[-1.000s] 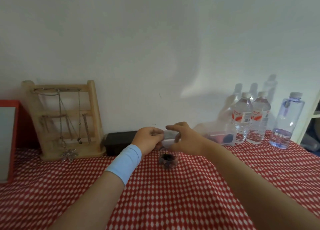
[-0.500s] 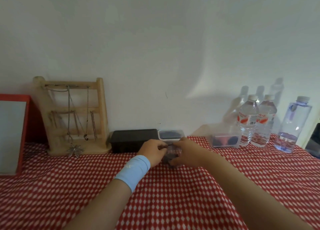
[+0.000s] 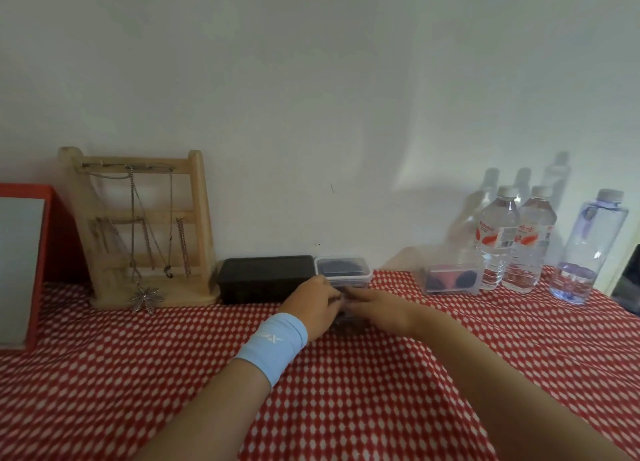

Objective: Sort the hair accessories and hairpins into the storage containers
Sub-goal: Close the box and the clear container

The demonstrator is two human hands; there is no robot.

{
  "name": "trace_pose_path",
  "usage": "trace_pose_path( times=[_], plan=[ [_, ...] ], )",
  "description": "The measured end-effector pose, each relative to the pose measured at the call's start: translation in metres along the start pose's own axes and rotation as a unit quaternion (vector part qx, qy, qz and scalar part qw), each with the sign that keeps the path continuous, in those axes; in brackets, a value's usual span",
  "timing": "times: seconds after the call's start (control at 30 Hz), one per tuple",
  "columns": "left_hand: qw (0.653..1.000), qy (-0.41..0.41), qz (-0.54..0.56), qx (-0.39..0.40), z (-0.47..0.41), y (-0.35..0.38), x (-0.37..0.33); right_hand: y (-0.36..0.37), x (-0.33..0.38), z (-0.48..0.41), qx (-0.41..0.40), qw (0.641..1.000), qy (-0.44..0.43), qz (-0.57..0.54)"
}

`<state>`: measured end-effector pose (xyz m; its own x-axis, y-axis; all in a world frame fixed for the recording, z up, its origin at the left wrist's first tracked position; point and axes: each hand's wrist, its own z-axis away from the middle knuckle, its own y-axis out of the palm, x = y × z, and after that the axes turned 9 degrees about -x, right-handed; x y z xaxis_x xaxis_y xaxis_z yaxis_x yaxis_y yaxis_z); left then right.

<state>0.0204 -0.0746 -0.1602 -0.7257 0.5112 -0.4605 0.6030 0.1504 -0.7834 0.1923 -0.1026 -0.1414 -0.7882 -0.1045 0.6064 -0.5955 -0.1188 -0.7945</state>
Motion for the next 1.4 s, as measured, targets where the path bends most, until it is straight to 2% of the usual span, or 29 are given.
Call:
trace_pose_path(
  times=[0.1,0.33,0.57,0.73,0.83,0.97,1.13,1.23,1.3,1.4],
  plan=[
    [1.0,0.003,-0.007,0.018,-0.001,0.002,0.001,0.003,-0.009,0.0,-0.004,1.0,0.001,0.001],
    [1.0,0.007,0.007,0.02,0.003,0.006,0.001,0.011,-0.016,0.004,-0.027,0.997,-0.066,0.04],
    [1.0,-0.001,0.01,0.018,0.005,0.008,0.002,0.015,-0.014,0.003,-0.085,0.989,-0.092,0.084],
    [0.999,0.005,-0.002,0.037,0.001,0.003,0.004,0.014,-0.012,0.01,-0.081,0.988,-0.114,0.068],
    [0.999,0.034,0.009,0.017,-0.006,-0.01,0.008,0.007,-0.009,0.009,-0.123,0.98,-0.147,0.058],
    [0.997,0.015,0.01,-0.069,-0.023,-0.033,0.025,-0.01,0.0,-0.002,-0.224,0.967,-0.121,-0.014],
    [0.996,-0.008,-0.037,-0.078,-0.041,-0.037,0.051,-0.018,0.009,-0.041,-0.271,0.957,-0.101,0.035],
    [0.994,-0.021,-0.099,-0.034,-0.045,-0.03,0.059,-0.01,0.011,-0.064,-0.269,0.961,-0.062,0.033],
    [0.993,-0.026,-0.116,-0.006,-0.045,-0.024,0.068,-0.001,0.007,-0.077,-0.272,0.957,-0.067,0.068],
    [0.994,-0.012,-0.105,-0.011,-0.047,-0.021,0.079,0.009,-0.002,-0.088,-0.306,0.946,-0.063,0.085]
  ],
)
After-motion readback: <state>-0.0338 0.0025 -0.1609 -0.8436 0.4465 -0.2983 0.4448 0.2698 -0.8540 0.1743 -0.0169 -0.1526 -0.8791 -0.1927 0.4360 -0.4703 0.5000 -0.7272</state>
